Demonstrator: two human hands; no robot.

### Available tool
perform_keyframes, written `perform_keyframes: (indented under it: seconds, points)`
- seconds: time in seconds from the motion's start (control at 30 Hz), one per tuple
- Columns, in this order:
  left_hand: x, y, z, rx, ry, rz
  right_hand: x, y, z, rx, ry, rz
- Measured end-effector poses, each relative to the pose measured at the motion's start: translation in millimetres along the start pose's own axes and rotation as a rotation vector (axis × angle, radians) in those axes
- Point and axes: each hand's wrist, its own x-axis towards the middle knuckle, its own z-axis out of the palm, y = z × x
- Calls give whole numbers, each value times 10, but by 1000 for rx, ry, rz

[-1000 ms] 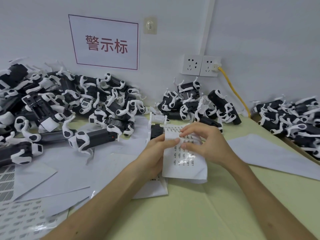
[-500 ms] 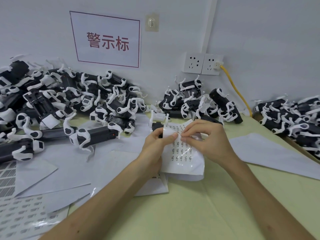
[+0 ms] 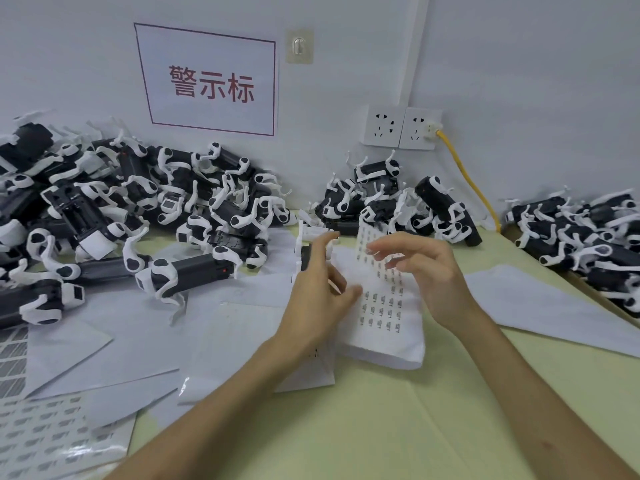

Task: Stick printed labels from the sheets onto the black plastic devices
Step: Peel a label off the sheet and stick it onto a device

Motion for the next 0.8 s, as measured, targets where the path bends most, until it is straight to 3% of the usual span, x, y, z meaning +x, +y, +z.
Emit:
perform_keyframes:
  seconds: [0.07, 0.27, 0.37, 0.67, 0.8]
  points:
    - [4, 9, -4, 96, 38, 106, 7, 10, -13, 69, 6, 12]
    - [47, 111, -71, -345, -90, 6, 8, 16, -18, 153, -39, 52]
    - [34, 132, -76, -433, -106, -20, 10, 57, 3, 95, -57, 39]
    - [28, 131, -84, -394, 8, 35, 7, 82, 36, -25, -66, 42]
    - [15, 111, -62, -252, 13, 79, -21, 101, 102, -402, 110, -45]
